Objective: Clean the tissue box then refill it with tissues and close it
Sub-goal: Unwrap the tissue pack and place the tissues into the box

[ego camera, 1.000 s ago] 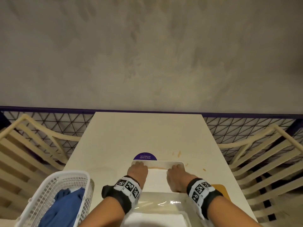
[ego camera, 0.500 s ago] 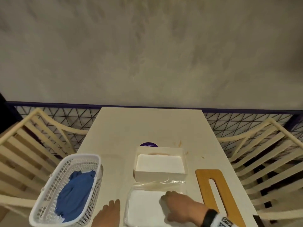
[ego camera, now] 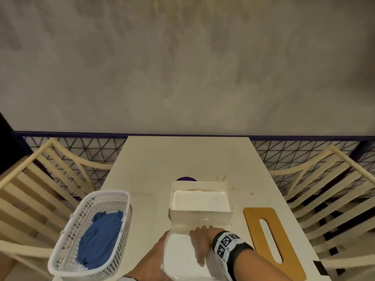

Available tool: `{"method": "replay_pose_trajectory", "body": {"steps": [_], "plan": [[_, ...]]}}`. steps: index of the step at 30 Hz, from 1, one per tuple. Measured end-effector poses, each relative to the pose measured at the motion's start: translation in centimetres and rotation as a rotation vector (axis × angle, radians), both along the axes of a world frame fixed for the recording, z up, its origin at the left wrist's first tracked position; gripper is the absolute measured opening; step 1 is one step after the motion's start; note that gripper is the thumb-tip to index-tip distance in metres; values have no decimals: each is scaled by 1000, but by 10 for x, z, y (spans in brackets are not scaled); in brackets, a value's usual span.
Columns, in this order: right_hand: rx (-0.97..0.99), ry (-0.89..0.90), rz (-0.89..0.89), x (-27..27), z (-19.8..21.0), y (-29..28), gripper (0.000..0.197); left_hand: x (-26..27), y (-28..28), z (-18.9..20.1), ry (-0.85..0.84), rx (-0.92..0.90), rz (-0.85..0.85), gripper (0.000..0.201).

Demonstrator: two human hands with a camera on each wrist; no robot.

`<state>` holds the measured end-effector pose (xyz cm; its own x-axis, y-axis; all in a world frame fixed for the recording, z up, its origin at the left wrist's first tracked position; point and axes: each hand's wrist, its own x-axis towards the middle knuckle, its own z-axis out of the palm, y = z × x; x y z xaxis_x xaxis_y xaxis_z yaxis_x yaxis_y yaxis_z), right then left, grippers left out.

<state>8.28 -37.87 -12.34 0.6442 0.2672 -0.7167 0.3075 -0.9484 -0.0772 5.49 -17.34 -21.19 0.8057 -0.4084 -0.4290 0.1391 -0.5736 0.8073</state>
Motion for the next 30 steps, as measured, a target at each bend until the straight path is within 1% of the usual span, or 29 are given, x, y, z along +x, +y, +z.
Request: {"method": "replay_pose_trajectory", "body": {"steps": [1,2,3,4,5,7,8,11,13,15,17,18,19,21,22,24,26,27,29,30], "plan": [[2,13,-11,1,1,1,78,-13,-2,26,-39,58,-62,111],[15,33,-33,3,2,1,81,-26,-12,66,-49,59,-52,108],[42,55,-56,4,4,0,86,-32,-14,83,-47,-7,-56,101],[77,76,-80,5,5,-1,90,-32,-19,91,-59,-47,-72,97],[116,98,-107,7,6,-2,93,-32,-19,97,-75,-55,-103,99],[171,150,-143,8,7,-2,91,-30,-18,94,-56,-30,-101,105],[158,161,-137,9,8,-1,87,-29,-16,92,-61,2,-97,108],[62,189,-93,11,12,5,60,-30,-13,84,-90,43,-105,115],[61,192,-53,13,14,9,51,-27,-14,84,-121,58,-111,113],[145,198,-67,14,17,9,52,-25,-18,85,-133,64,-102,105],[245,240,-140,14,21,8,60,-25,-21,85,-133,73,-62,94],[258,261,-170,15,22,7,62,-26,-21,84,-125,84,-44,93],[264,280,-191,15,22,7,62,-27,-20,81,-127,117,-38,99],[289,323,-217,15,20,8,60,-32,-16,75,-146,193,-42,115],[295,352,-216,15,20,10,61,-34,-13,71,-160,199,-42,119],[296,391,-197,13,21,12,64,-37,-11,69,-174,209,-40,120],[296,364,-178,11,24,12,66,-33,-15,72,-189,207,-58,115],[313,345,-175,9,28,12,63,-30,-19,75,-176,173,-59,106],[381,310,-159,2,34,10,57,-27,-24,83,-172,93,-37,78],[422,289,-138,-1,36,8,57,-27,-25,85,-176,99,-40,70]]}}
